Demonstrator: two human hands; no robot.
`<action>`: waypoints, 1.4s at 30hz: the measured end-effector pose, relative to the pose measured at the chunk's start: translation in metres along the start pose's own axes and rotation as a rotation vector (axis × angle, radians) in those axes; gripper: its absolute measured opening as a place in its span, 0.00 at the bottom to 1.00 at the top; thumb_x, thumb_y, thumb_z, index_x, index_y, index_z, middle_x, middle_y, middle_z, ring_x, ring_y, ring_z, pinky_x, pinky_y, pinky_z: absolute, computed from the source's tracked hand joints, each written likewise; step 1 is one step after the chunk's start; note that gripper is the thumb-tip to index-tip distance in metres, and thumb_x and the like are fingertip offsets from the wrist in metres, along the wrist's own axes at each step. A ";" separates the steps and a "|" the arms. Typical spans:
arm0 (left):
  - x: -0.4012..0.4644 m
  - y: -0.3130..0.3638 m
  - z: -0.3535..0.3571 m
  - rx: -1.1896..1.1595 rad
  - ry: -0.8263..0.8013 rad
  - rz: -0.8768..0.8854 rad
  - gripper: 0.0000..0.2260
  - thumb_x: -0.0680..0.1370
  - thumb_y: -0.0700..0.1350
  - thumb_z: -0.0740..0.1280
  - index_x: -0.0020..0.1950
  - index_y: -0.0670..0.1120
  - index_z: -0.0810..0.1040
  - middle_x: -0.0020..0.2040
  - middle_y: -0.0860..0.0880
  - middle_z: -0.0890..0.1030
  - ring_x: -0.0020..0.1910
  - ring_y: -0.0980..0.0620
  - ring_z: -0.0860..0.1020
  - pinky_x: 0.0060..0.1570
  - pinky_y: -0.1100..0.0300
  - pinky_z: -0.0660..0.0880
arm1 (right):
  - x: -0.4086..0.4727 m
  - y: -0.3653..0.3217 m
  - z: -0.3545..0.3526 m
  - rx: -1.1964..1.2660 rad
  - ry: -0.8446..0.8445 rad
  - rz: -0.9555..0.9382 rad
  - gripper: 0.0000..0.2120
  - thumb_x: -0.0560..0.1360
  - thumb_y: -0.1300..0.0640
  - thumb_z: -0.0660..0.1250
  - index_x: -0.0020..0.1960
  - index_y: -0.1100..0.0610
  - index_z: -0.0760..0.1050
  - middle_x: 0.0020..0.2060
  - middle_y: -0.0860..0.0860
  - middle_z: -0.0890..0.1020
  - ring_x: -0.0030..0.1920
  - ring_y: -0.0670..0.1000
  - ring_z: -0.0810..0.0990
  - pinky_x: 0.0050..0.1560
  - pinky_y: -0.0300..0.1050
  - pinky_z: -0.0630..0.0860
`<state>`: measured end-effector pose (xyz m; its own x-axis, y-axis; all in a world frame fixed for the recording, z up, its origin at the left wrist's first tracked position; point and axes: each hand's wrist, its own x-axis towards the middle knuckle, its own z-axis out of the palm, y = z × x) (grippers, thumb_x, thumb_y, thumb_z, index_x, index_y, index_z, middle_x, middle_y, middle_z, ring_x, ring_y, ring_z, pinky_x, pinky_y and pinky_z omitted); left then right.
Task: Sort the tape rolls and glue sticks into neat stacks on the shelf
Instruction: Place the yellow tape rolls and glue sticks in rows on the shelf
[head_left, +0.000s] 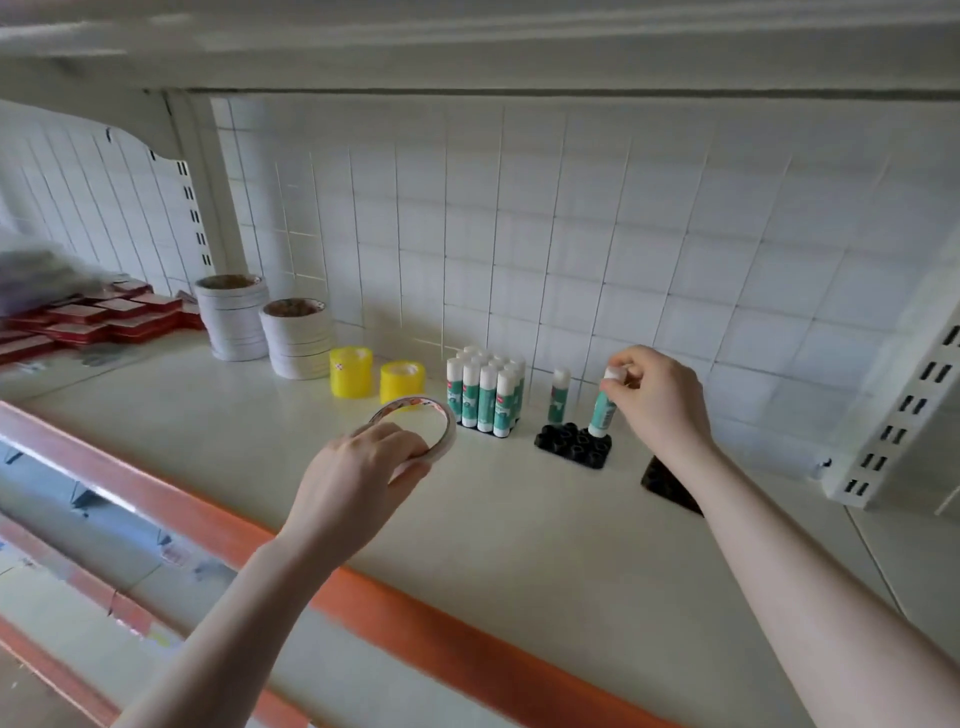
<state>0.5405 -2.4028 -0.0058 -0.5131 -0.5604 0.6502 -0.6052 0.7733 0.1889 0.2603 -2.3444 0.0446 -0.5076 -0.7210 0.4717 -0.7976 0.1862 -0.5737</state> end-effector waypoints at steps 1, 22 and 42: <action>0.002 -0.004 0.005 0.001 0.006 0.000 0.05 0.70 0.49 0.66 0.40 0.49 0.80 0.36 0.54 0.79 0.34 0.49 0.79 0.30 0.60 0.74 | 0.007 0.002 0.006 -0.001 -0.006 -0.001 0.06 0.74 0.59 0.66 0.50 0.55 0.78 0.41 0.47 0.78 0.42 0.50 0.77 0.40 0.39 0.67; 0.002 -0.026 0.035 -0.104 0.060 -0.093 0.06 0.71 0.50 0.66 0.40 0.50 0.80 0.36 0.57 0.78 0.39 0.54 0.73 0.30 0.59 0.73 | 0.034 0.016 0.047 0.003 -0.075 -0.015 0.08 0.73 0.59 0.68 0.52 0.57 0.81 0.45 0.54 0.83 0.48 0.54 0.80 0.50 0.45 0.74; 0.000 -0.026 0.022 -0.068 0.078 -0.088 0.09 0.72 0.53 0.61 0.40 0.51 0.79 0.36 0.59 0.77 0.37 0.56 0.74 0.32 0.63 0.71 | 0.022 0.023 0.047 -0.086 -0.068 -0.219 0.19 0.79 0.56 0.61 0.69 0.56 0.70 0.54 0.54 0.81 0.55 0.55 0.79 0.47 0.41 0.68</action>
<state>0.5424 -2.4293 -0.0267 -0.4094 -0.6040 0.6838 -0.6020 0.7420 0.2949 0.2462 -2.3876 0.0103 -0.2988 -0.7931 0.5308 -0.9126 0.0747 -0.4020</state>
